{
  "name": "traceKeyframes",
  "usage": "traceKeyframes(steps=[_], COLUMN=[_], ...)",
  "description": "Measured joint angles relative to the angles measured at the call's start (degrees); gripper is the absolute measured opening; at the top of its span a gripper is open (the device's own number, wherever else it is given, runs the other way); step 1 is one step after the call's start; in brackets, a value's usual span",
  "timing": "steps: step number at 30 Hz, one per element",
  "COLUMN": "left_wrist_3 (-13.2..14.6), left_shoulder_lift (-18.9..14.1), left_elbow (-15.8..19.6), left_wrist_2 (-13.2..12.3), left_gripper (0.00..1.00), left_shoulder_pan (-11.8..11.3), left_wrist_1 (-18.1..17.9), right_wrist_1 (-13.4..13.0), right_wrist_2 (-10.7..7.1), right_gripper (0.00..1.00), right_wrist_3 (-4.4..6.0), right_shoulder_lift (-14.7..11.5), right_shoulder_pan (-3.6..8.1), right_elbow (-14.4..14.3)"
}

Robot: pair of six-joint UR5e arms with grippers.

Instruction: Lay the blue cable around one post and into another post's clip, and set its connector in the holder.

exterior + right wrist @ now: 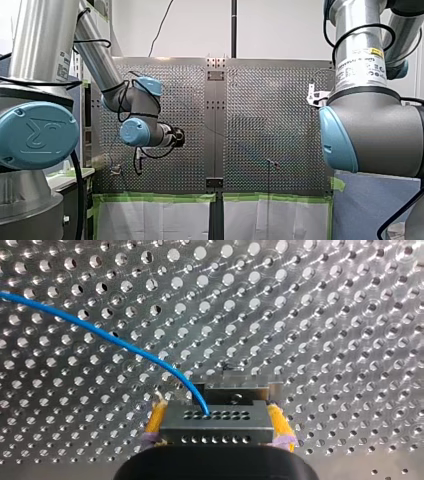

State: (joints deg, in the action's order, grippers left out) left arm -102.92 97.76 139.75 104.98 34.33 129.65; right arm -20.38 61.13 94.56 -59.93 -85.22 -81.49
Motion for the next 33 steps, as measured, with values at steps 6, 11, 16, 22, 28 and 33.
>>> traceKeyframes(steps=[6,11,16,22,28,33], left_wrist_3=[0.00,0.00,0.00,0.00,0.00,0.00], left_shoulder_lift=[-0.01,-0.01,-0.01,0.00,0.00,-0.01], left_elbow=[0.00,-0.02,-0.03,-0.03,-0.10,-0.18], left_wrist_2=[0.00,0.00,0.00,0.00,0.00,-0.01], left_gripper=[1.00,1.00,1.00,1.00,1.00,1.00], left_shoulder_pan=[-0.03,-0.03,-0.03,-0.05,-0.15,-0.35], left_wrist_1=[0.00,0.00,0.00,-0.05,-0.15,-0.19], right_wrist_1=[-0.23,-0.36,-0.16,0.36,0.27,-0.21], right_wrist_2=[-2.61,-4.46,-5.05,-5.13,-5.13,-5.14], right_gripper=[0.00,0.00,0.00,0.00,0.00,0.00], right_wrist_3=[0.18,0.25,0.21,-0.79,-2.26,-2.57], right_shoulder_lift=[0.02,0.04,0.08,0.09,0.11,0.12], right_shoulder_pan=[0.45,0.70,0.96,1.21,1.31,1.28], right_elbow=[0.28,0.30,0.61,0.96,1.00,1.01])
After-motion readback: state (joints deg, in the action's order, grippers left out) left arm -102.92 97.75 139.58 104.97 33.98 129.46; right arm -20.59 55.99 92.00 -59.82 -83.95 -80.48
